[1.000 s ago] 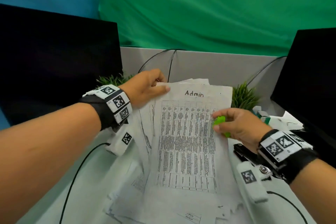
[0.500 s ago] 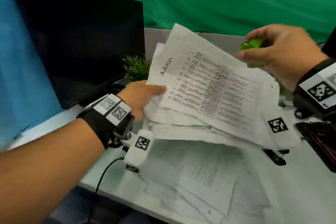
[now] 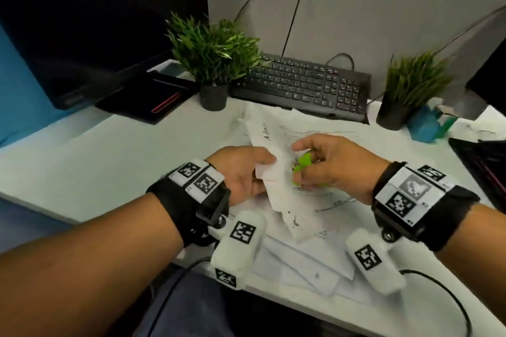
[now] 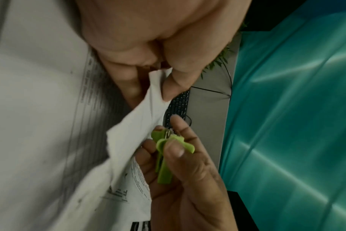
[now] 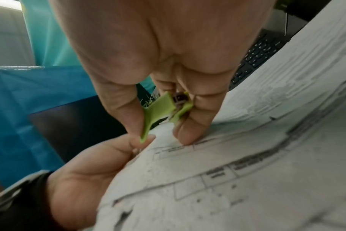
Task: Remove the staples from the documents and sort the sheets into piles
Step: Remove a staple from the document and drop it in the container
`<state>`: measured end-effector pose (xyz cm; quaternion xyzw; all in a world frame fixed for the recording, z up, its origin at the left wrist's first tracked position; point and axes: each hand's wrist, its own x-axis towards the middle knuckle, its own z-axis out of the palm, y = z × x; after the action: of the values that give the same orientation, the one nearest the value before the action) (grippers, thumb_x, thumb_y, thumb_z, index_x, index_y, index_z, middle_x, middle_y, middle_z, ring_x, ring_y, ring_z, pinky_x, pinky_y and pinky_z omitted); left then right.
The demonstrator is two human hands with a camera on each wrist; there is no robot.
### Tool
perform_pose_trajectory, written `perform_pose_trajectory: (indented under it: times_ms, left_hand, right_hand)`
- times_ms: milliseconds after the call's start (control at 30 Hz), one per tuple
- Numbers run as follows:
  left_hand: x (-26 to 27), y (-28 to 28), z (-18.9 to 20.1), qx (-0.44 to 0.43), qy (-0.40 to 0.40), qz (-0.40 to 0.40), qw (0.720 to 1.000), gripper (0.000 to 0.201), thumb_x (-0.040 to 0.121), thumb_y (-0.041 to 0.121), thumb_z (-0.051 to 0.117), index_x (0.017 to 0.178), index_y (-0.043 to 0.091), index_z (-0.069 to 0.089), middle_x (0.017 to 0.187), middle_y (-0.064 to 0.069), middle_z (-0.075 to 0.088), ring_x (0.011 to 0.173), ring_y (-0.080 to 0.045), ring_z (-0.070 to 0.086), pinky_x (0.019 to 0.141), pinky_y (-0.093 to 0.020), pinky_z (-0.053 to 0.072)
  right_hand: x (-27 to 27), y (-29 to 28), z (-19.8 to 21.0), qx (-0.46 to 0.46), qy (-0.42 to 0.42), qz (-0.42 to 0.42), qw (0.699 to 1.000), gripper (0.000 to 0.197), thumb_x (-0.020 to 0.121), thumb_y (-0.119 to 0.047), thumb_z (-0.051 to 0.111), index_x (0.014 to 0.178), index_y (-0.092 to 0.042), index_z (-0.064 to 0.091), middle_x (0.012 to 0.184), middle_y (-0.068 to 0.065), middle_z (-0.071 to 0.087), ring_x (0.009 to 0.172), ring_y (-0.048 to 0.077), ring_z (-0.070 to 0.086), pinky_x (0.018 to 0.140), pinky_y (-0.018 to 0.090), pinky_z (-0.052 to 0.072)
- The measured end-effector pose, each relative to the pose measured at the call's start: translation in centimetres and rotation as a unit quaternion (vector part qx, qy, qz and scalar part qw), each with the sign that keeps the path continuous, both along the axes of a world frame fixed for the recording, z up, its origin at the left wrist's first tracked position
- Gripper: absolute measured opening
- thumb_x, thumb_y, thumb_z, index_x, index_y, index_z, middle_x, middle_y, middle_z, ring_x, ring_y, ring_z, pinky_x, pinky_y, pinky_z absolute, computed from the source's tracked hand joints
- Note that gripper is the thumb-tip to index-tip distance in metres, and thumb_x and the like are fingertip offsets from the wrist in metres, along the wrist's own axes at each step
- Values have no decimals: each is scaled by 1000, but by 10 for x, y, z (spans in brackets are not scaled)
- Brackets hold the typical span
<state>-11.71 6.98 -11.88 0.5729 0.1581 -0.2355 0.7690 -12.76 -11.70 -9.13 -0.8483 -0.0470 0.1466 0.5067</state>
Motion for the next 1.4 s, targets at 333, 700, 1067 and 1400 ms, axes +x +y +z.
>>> perform_pose_trajectory:
  times_ms: [333, 700, 1067, 1400]
  left_hand:
    - [5, -8, -16, 54, -56, 25, 997, 23, 94, 2, 65, 116, 4, 66, 107, -15, 77, 93, -31, 76, 74, -42, 65]
    - [2, 1, -19, -27, -57, 12, 998, 15, 91, -5, 66, 103, 4, 70, 104, -17, 78, 71, -23, 77, 60, -34, 64]
    - [-2, 2, -21, -49, -73, 16, 996, 33, 90, -7, 67, 122, -4, 67, 112, -20, 76, 74, -22, 76, 59, -32, 63]
    - [0, 4, -24, -53, -78, 1, 996, 26, 91, -6, 66, 117, -2, 70, 99, -16, 78, 68, -20, 76, 60, -33, 64]
  right_hand:
    - [2, 11, -2, -223, -163, 5, 961, 38, 70, -27, 85, 105, -28, 70, 100, -6, 69, 92, 17, 65, 84, 32, 56]
    - [2, 25, -7, -284, -201, -26, 937, 47, 70, -37, 86, 112, -23, 70, 102, -4, 69, 92, 13, 63, 78, 23, 48]
    - [-5, 32, -6, -329, -208, -6, 921, 48, 75, -41, 81, 117, -22, 70, 100, -3, 71, 89, 13, 62, 74, 21, 46]
    - [-7, 35, -5, -366, -218, 6, 905, 45, 78, -46, 77, 115, -22, 69, 96, -3, 71, 89, 14, 62, 73, 24, 49]
